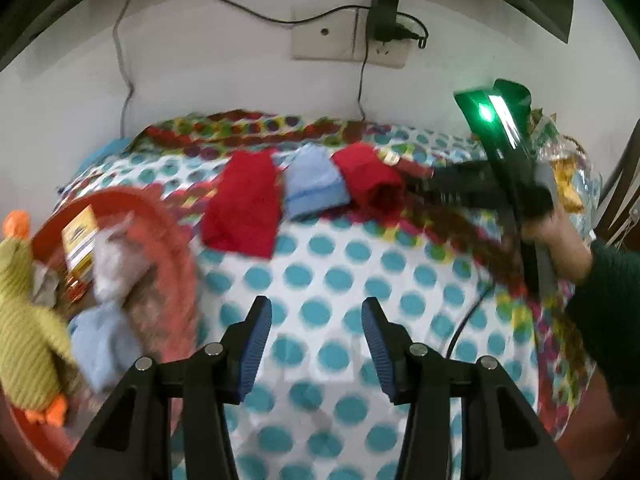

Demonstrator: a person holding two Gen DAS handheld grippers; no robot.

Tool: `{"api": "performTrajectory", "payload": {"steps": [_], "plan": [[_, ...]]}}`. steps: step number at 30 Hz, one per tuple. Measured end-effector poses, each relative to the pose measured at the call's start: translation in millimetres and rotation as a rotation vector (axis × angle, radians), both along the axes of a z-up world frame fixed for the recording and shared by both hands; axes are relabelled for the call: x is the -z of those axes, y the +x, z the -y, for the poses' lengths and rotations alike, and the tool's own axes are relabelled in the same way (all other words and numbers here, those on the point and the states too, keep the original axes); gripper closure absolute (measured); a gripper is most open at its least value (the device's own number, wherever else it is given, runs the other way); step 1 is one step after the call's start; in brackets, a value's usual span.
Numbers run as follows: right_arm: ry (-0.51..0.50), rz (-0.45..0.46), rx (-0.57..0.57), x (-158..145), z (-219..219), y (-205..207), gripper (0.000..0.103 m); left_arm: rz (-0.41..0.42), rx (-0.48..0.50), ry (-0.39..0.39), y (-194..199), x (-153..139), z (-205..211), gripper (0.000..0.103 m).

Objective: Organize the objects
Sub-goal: 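Grasp the red MARUBI box with the right tool while the left tool moves to a red sock, then grasp the red sock with the left tool while the right tool holds the MARUBI box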

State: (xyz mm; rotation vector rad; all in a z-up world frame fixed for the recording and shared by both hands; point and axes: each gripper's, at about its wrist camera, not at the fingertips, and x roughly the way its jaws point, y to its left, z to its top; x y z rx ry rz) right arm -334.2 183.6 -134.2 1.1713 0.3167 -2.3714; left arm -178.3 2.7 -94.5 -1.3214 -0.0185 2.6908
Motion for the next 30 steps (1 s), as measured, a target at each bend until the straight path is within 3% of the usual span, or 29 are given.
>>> {"api": "performTrajectory", "payload": {"steps": [3, 11, 16, 22, 28, 29, 30], "plan": [[0.005, -0.009, 0.028, -2, -8, 14, 0.075, -0.034, 0.008, 0.013, -23, 2, -16, 0.055], [-0.054, 0.002, 0.115, -4, -39, 60, 0.075, -0.080, 0.057, 0.045, -80, 12, -63, 0.055], [-0.091, 0.007, 0.120, -3, -43, 74, 0.075, -0.067, 0.047, -0.014, -111, 24, -90, 0.055], [-0.096, 0.026, 0.120, 0, -42, 74, 0.074, -0.065, 0.039, -0.106, -137, 40, -113, 0.046], [-0.101, 0.028, 0.121, 0, -43, 75, 0.074, -0.118, 0.075, -0.236, -135, 55, -130, 0.046], [-0.100, 0.027, 0.122, 0, -43, 75, 0.074, -0.126, 0.084, -0.241, -133, 57, -131, 0.051], [-0.099, 0.027, 0.122, 0, -43, 75, 0.074, -0.131, 0.081, -0.248, -131, 57, -130, 0.077]]}}
